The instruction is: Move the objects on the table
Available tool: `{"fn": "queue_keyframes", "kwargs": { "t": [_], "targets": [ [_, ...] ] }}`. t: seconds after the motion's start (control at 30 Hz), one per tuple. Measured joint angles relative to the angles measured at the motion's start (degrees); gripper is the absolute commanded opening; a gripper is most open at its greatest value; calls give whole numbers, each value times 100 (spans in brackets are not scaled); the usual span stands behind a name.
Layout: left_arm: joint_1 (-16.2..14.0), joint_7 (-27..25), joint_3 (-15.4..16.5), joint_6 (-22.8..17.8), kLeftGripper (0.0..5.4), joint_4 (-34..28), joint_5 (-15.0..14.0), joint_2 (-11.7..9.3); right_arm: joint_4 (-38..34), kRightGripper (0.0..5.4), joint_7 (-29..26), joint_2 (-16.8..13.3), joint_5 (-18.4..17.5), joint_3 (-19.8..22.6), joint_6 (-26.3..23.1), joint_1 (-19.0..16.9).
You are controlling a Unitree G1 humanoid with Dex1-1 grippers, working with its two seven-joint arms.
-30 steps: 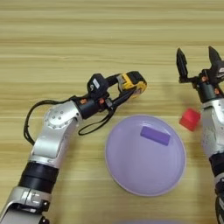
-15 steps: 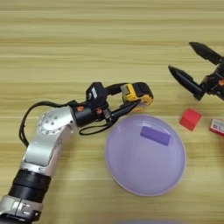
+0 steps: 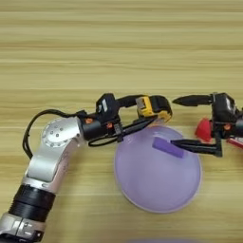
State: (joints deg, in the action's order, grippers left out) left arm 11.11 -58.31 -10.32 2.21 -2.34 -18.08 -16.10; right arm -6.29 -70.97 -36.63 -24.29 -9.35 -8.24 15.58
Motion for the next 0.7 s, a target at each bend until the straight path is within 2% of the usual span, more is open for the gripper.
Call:
{"fn": "queue_keyframes", "kwargs": {
  "t": [0.13,0.37,0.7],
  "targets": [
    [-62,-80,-50,1,245,-99,-30,-46,48,540,-73,6,150,-107,2,175],
    [-78,-244,-121,45,245,-148,-34,-98,219,540,-79,56,433,-246,128,218],
    [-78,-268,-120,65,245,-148,-37,-124,131,424,-206,70,447,-347,113,219]
  ]
}}
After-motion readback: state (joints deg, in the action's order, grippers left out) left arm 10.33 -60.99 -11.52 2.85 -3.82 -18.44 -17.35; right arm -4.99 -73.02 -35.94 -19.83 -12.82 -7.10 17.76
